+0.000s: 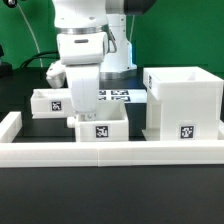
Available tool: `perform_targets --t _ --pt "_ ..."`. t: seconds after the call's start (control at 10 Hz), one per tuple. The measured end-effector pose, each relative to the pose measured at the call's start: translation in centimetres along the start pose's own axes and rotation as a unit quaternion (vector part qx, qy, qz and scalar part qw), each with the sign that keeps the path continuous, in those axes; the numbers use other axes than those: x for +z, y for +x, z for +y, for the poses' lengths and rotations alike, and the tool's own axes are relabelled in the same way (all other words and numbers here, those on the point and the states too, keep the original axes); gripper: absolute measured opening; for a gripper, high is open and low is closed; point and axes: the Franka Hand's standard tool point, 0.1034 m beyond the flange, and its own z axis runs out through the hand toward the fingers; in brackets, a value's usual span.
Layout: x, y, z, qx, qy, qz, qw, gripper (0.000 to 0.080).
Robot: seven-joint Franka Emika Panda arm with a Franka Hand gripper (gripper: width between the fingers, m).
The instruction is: Assemble drawer
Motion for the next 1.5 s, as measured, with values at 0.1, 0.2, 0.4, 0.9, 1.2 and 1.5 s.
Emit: perform_targets --t 0.1,0.2,0.4,0.9,1.2,1.5 --pt "0.0 0.4 0.3 -0.003 -0.005 0.001 1.0 0.0042" --pt "0.1 0.2 0.2 -0.001 -0.003 0.001 1.0 0.0042" --pt "0.1 0.1 0.3 0.0 -0.01 0.0 1.0 0.0042" --pt "0.3 1.3 0.4 0.012 -0.018 -0.002 1.0 0.0042" --pt "0.6 1.4 0.4 0.015 -0.03 -0.002 0.999 0.0042" --pt "0.8 1.7 0.4 0.016 -0.035 -0.002 0.999 0.0042"
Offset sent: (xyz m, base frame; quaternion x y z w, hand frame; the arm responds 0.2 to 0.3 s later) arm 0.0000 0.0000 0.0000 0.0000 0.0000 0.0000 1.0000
